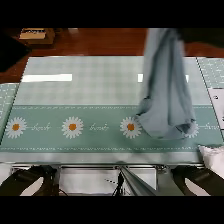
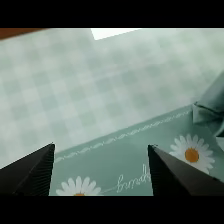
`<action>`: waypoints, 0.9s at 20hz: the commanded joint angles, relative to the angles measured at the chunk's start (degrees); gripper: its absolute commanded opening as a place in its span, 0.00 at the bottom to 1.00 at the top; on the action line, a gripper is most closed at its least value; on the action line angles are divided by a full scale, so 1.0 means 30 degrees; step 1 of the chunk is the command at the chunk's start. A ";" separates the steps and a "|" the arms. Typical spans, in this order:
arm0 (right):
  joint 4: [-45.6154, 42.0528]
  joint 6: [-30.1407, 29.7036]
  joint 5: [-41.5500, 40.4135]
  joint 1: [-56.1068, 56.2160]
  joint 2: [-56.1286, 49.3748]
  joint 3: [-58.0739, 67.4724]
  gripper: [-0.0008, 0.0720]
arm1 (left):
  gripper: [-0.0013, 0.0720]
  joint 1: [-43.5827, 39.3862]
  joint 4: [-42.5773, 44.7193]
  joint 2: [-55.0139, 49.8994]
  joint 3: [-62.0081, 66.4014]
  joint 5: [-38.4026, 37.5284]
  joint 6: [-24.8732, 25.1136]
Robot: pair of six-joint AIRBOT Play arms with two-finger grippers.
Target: Fold the shirts.
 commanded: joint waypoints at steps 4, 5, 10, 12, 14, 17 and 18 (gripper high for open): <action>0.0882 -0.0131 -0.3264 0.5741 -0.7206 0.0015 0.05 | 0.98 0.0000 0.0007 0.0248 -0.4269 -0.2171 -0.0342; 0.1115 -0.0117 -0.3694 0.6193 -0.8102 0.0015 0.05 | 0.98 0.0000 0.0015 0.0262 -0.5020 -0.2091 -0.0342; -0.0474 -0.0153 -0.3774 0.5333 -0.8772 0.0022 0.58 | 0.98 0.0000 -0.0073 0.0248 -0.9355 0.0350 -0.0342; -0.2062 -0.0153 -0.1989 0.3599 -0.7592 0.0022 0.68 | 0.99 0.0000 -0.1202 0.0240 -1.1606 0.2018 -0.0328; -0.4911 -0.0160 0.0590 0.1137 -0.6062 0.0022 0.69 | 0.99 0.0000 -0.3621 0.0204 -1.4192 0.3563 0.0102; -0.8517 -0.0313 0.4000 -0.3417 -0.4371 0.0015 0.69 | 0.99 -0.0007 -0.8357 0.0036 -1.8229 0.5850 0.1384; -0.8553 -0.0474 0.4758 -0.5217 -0.4087 0.0015 0.69 | 0.99 -0.0007 -0.9879 -0.0036 -1.9394 0.6645 0.1945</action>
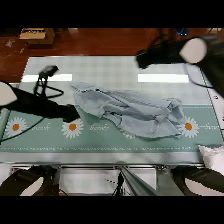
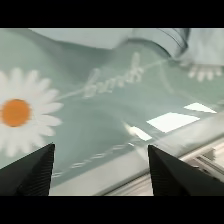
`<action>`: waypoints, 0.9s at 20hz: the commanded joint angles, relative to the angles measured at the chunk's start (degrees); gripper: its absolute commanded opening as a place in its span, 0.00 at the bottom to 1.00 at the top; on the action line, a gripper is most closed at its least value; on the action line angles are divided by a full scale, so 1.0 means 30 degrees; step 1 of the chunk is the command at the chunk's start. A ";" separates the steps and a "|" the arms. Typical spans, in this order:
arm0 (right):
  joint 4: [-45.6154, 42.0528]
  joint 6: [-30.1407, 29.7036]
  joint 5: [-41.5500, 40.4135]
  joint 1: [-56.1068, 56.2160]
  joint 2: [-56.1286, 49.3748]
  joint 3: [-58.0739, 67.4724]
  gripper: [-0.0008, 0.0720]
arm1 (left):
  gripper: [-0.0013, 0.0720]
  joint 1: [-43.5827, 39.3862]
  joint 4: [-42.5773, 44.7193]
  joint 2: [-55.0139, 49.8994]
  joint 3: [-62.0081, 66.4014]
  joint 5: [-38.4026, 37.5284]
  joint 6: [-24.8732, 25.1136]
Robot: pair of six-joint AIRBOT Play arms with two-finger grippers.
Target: Fold the shirts.
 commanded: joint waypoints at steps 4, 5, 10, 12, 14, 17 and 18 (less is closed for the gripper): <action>0.2310 -0.0692 0.4408 -1.1591 0.1523 -0.0117 0.69 | 0.99 -0.0845 -0.7002 -0.1231 -0.5486 0.4605 0.2412; 0.3534 -0.0874 0.4539 -1.2983 0.1523 -0.0226 0.69 | 0.99 -0.1260 -0.7140 -0.1821 -0.5472 0.5246 0.2412; 0.5814 -0.1472 0.4903 -1.6247 0.1523 -0.0605 0.69 | 0.99 -0.1639 -0.8051 -0.4080 -0.5406 0.9996 0.2922; 0.5785 -0.1639 0.4707 -1.6225 0.1515 -0.0605 0.69 | 0.99 -0.1654 -0.8058 -0.4809 -0.5224 1.1220 0.2922; 0.6025 -0.1756 0.4452 -1.6218 0.1515 -0.0605 0.69 | 0.99 -0.1668 -0.8058 -0.5639 -0.4823 1.2080 0.3118; 0.6069 -0.1843 0.4466 -1.6218 0.1515 -0.0605 0.69 | 0.99 -0.1668 -0.8051 -0.7162 -0.3410 1.2721 0.3446; 0.6069 -0.1902 0.4466 -1.6218 0.1515 -0.0605 0.69 | 0.98 -0.1763 -0.8051 -0.7803 -0.2783 1.2692 0.3490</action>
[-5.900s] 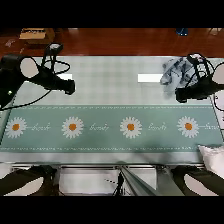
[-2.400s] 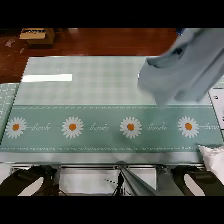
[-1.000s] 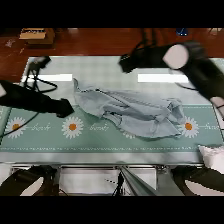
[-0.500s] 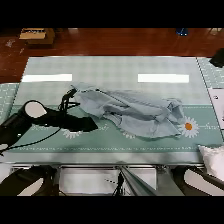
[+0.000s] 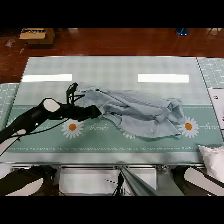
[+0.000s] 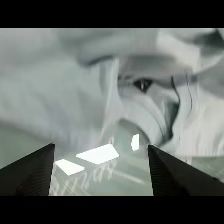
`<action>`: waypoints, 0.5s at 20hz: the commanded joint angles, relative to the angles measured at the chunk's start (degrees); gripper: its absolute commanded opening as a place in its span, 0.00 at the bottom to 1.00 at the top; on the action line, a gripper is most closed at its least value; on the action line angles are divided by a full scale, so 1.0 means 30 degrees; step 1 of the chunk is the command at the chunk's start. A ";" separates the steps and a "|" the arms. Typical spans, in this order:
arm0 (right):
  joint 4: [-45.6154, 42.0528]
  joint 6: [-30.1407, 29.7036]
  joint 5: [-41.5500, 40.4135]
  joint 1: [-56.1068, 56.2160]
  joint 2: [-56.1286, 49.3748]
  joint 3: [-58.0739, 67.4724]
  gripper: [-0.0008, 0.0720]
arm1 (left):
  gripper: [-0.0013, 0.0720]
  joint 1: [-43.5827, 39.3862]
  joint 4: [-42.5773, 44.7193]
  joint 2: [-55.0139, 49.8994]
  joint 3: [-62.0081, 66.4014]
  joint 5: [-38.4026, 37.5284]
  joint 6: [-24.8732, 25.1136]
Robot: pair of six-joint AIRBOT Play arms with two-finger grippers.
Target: Fold the shirts.
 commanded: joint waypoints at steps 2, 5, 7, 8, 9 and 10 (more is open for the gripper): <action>0.0255 -0.0321 -0.0036 -0.0146 0.0015 0.0000 0.69 | 0.95 -0.0393 -0.0087 -0.2732 0.2251 0.0852 0.0262; -0.0532 -0.0699 0.0000 -0.0168 -0.0087 0.0000 0.69 | 0.28 -0.0590 -0.0073 -0.4262 0.3453 -0.1020 0.0947; -0.1151 -0.0692 0.0641 -0.0335 -0.0568 0.0000 0.69 | 0.06 -0.0321 -0.0015 -0.4466 0.3606 -0.2397 0.2157; -0.0954 -0.0692 0.1253 -0.0619 -0.1027 -0.0022 0.69 | 0.06 -0.0073 0.0015 -0.4444 0.3614 -0.2973 0.2419; -0.0648 -0.0743 0.1763 -0.0954 -0.1457 -0.0248 0.69 | 0.06 0.0204 0.0022 -0.4430 0.3614 -0.3490 0.2586; -0.0233 -0.0809 0.2164 -0.1268 -0.1821 -0.0663 0.69 | 0.06 0.0539 0.0022 -0.4401 0.3614 -0.3956 0.2703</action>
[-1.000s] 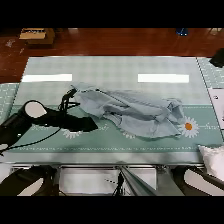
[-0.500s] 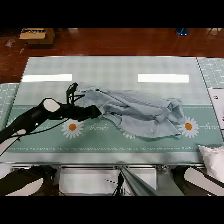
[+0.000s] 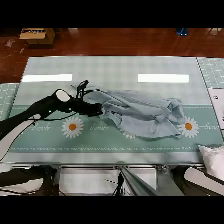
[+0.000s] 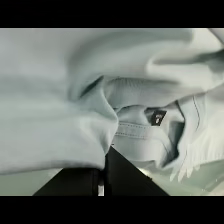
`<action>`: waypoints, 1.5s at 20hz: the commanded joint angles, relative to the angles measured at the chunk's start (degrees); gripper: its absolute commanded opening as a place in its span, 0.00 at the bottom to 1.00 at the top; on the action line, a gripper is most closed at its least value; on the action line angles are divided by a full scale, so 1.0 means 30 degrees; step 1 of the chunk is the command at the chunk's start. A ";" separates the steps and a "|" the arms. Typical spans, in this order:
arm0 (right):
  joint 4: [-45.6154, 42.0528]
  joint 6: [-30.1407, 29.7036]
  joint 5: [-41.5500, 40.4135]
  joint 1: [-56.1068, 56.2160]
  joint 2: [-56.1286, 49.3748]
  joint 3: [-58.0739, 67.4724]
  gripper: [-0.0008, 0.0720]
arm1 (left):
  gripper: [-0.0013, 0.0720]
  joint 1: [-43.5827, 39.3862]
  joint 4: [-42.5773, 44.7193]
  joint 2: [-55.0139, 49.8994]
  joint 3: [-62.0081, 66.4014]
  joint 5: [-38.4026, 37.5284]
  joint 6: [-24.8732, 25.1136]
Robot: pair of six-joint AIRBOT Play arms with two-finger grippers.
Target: Fold the shirts.
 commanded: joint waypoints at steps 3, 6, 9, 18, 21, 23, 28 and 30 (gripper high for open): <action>0.1304 -0.0845 0.1515 -0.1005 -0.1676 -0.2812 0.83 | 0.06 0.1501 0.0051 0.0095 0.0270 -0.2295 0.0976; 0.2936 -0.2157 0.0860 -0.0991 -0.2310 -0.5865 0.83 | 0.06 0.2288 0.0044 0.0743 0.0277 -0.2317 0.1115; 0.4699 -0.2390 -0.1246 -0.0991 -0.2885 -0.8502 0.83 | 0.06 0.2492 0.0015 0.1137 0.0277 -0.2331 0.1224; 0.7118 -0.6564 -0.1377 0.1763 -0.3840 -0.9865 0.82 | 0.06 0.2492 -0.0022 0.1195 0.0277 -0.2339 0.1209; 0.7002 -0.7009 -0.1450 0.3351 -0.3840 -0.9865 0.82 | 0.06 0.2492 -0.0022 0.1195 0.0277 -0.2339 0.1209; 0.6674 -0.7009 -0.1719 0.4320 -0.3847 -0.9865 0.82 | 0.06 0.2492 -0.0036 0.1195 0.0277 -0.2404 0.1202; 0.7016 -0.7526 -0.1428 0.5632 -0.3840 -0.9857 0.82 | 0.06 0.2492 -0.0029 0.1195 0.0277 -0.2688 0.1209; 0.7446 -0.7679 -0.0772 0.5574 -0.3840 -0.9857 0.82 | 0.06 0.2492 -0.0029 0.1195 0.0277 -0.2674 0.1209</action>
